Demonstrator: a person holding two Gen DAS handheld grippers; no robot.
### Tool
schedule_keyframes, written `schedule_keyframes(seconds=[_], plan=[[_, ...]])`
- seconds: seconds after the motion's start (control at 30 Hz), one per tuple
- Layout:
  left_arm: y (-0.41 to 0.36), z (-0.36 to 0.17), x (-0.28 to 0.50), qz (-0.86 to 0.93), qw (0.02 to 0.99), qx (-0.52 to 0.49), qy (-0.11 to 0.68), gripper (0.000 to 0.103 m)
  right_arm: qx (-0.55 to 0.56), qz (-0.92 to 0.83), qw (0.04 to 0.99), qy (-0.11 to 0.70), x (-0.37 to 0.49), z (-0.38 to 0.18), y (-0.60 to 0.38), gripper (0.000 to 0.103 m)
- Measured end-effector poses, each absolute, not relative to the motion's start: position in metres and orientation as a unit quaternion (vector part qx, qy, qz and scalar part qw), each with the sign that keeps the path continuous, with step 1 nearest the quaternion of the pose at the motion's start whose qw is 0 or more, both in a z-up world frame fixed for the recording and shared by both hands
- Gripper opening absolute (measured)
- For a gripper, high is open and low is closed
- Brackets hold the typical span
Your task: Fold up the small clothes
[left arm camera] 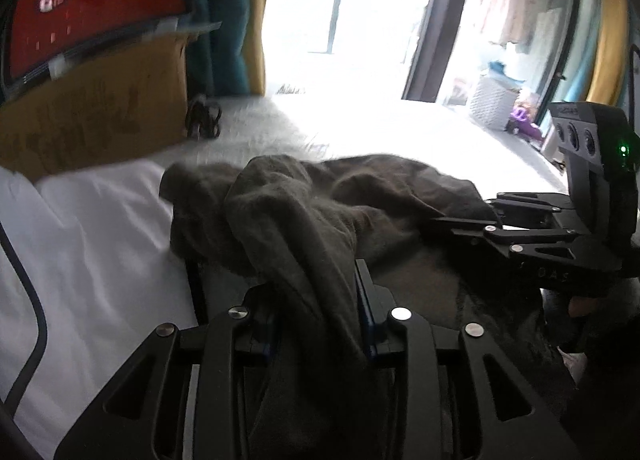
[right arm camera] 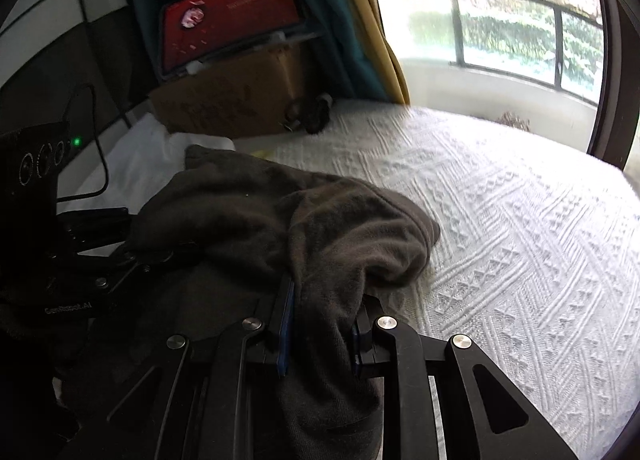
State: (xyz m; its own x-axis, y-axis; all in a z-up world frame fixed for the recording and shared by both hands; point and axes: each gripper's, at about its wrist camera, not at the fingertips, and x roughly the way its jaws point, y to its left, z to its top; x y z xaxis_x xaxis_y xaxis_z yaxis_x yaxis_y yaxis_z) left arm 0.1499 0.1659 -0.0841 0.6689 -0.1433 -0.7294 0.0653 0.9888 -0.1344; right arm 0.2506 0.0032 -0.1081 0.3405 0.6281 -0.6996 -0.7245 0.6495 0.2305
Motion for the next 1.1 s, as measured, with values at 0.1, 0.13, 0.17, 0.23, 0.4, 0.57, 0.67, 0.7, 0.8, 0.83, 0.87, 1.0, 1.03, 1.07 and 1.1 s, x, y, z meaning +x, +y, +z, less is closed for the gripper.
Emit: schedule_keyframes(seconds=[0.1,0.13,0.17,0.23,0.4,0.57,0.67,0.7,0.8,0.83,0.87,1.0,1.03,1.07,1.1], plan=[[0.175,-0.092,0.153,-0.034,0.902,-0.069,0.424,0.052,-0.062,0.404,0.811,0.418,0.262,-0.118,0.008,0.023],[0.179,-0.096,0.156,-0.027,0.900,-0.079,0.429,0.061,-0.063,0.401,0.811,0.420,0.262,-0.117,0.009,0.023],[0.182,-0.098,0.156,-0.020,0.897,-0.087,0.433,0.064,-0.064,0.397,0.811,0.425,0.266,-0.121,0.011,0.023],[0.184,-0.100,0.155,-0.015,0.894,-0.093,0.439,0.066,-0.062,0.393,0.809,0.434,0.273,-0.127,0.013,0.023],[0.176,-0.098,0.152,0.001,0.897,-0.075,0.436,0.066,-0.054,0.388,0.808,0.439,0.274,-0.129,0.007,0.031],[0.177,-0.080,0.141,0.026,0.908,-0.064,0.414,0.066,-0.056,0.378,0.813,0.439,0.270,-0.128,-0.002,0.037],[0.175,-0.075,0.143,0.047,0.912,-0.026,0.406,0.066,-0.059,0.371,0.817,0.437,0.271,-0.129,-0.009,0.045],[0.176,-0.078,0.144,0.058,0.910,-0.011,0.411,0.066,-0.059,0.367,0.819,0.437,0.271,-0.130,-0.010,0.048],[0.180,-0.091,0.150,0.079,0.899,0.000,0.430,0.066,-0.057,0.364,0.820,0.438,0.269,-0.129,-0.015,0.050],[0.183,-0.093,0.151,0.078,0.898,-0.006,0.433,0.067,-0.057,0.364,0.820,0.438,0.269,-0.129,-0.017,0.050],[0.184,-0.093,0.151,0.078,0.898,-0.008,0.433,0.067,-0.057,0.363,0.821,0.437,0.268,-0.128,-0.019,0.050],[0.181,-0.092,0.152,0.082,0.899,0.005,0.430,0.067,-0.057,0.361,0.822,0.437,0.265,-0.128,-0.029,0.051],[0.178,-0.088,0.150,0.082,0.902,0.011,0.423,0.067,-0.058,0.360,0.822,0.437,0.265,-0.127,-0.029,0.051],[0.175,-0.085,0.148,0.081,0.904,0.014,0.419,0.067,-0.060,0.359,0.823,0.436,0.264,-0.127,-0.029,0.051],[0.173,-0.080,0.146,0.077,0.908,0.014,0.412,0.067,-0.061,0.357,0.824,0.436,0.263,-0.127,-0.028,0.051]])
